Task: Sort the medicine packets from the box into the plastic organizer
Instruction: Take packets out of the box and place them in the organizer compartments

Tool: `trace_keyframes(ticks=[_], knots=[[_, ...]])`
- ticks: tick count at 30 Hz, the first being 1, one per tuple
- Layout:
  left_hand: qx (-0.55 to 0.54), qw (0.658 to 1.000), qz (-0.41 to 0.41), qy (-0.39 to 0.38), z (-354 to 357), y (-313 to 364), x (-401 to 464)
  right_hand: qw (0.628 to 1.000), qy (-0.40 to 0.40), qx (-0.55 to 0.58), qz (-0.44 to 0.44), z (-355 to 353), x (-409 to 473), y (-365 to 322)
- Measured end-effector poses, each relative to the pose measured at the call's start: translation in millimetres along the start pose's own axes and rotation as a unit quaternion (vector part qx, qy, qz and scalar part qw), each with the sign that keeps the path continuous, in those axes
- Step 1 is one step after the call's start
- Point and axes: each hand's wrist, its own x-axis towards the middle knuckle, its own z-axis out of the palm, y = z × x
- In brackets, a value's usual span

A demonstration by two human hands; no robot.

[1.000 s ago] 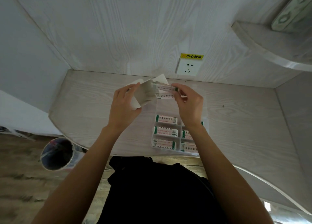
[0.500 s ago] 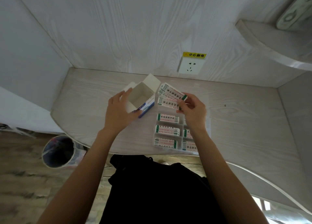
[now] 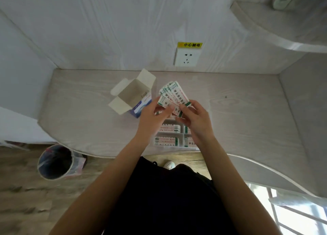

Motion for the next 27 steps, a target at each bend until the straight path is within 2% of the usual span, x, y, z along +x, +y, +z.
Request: trace_keyframes(ticks=[3, 7, 10, 14, 18, 22, 24, 27], knots=[[-0.043, 0.999, -0.026, 0.004, 12, 0, 1, 0.999, -0.001, -0.005, 0.035, -7, -5, 5], [-0.048, 0.997, -0.054, -0.012, 31, -5, 0, 0.996, -0.001, -0.042, 0.080, -22, -13, 13], [-0.035, 0.998, -0.061, -0.004, 39, -9, 1, 0.992, 0.047, -0.109, 0.043, -32, -17, 15], [-0.007, 0.997, -0.065, -0.040, 46, -16, 0, 0.981, 0.088, -0.172, -0.018, -46, -18, 17], [-0.008, 0.997, -0.067, -0.047, 43, -23, -1, 0.981, 0.142, -0.133, -0.018, -61, -7, 18], [-0.044, 0.994, -0.096, -0.014, 33, -27, 1, 0.983, 0.164, -0.085, -0.024, -79, 7, 13], [-0.059, 0.992, -0.108, -0.002, 25, -33, 2, 0.969, 0.170, -0.170, -0.052, -90, 17, 14], [-0.096, 0.989, -0.115, 0.014, 18, -40, 2, 0.916, 0.126, -0.362, -0.118, -103, 34, 14]])
